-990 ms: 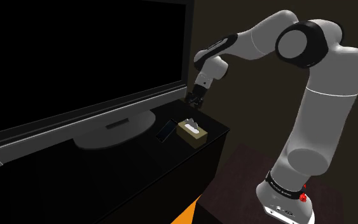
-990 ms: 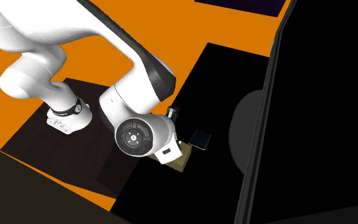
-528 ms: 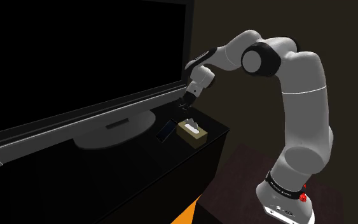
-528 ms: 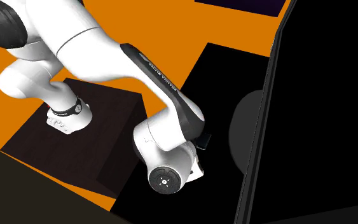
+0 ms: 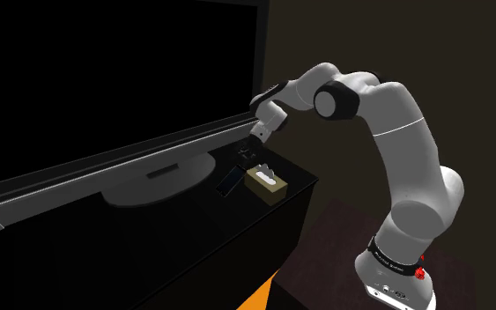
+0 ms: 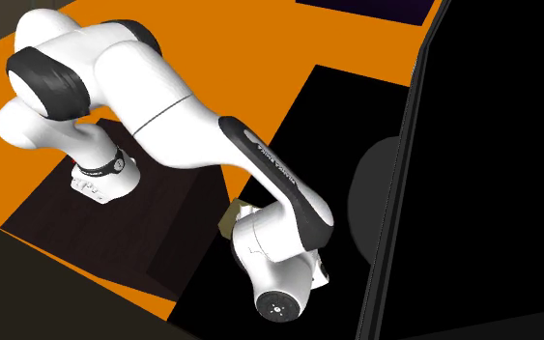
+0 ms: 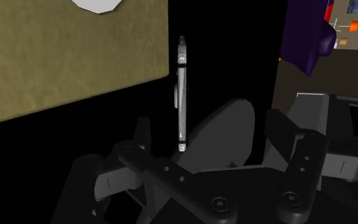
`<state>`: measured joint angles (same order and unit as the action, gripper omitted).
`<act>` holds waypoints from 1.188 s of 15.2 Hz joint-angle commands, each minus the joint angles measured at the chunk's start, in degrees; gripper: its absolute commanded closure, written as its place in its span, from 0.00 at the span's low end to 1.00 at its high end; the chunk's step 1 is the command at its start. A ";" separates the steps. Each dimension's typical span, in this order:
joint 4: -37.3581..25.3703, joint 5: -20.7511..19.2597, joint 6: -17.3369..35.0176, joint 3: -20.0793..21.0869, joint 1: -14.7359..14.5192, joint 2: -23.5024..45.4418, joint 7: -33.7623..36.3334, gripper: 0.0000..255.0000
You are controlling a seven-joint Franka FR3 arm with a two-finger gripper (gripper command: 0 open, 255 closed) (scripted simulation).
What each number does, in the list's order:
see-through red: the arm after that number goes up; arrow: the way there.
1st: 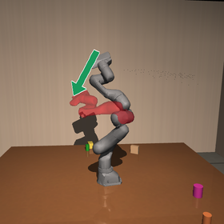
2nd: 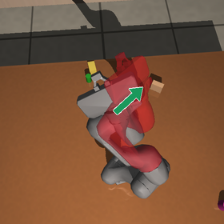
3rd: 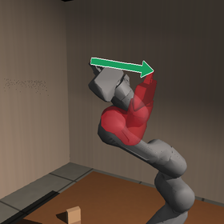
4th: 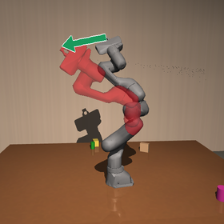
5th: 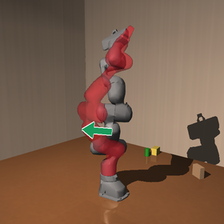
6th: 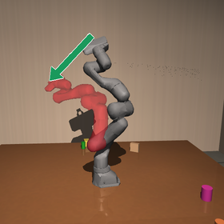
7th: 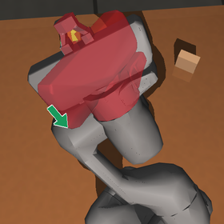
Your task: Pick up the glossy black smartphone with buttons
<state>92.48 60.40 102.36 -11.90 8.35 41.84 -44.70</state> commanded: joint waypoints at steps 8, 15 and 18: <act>-0.86 0.81 1.09 0.47 0.26 2.71 -1.55 1.00; -0.91 0.79 1.05 0.46 0.28 2.73 -1.53 1.00; -0.34 0.34 0.37 0.19 0.12 1.01 -0.58 1.00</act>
<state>91.86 60.85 102.88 -11.63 8.50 43.34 -45.44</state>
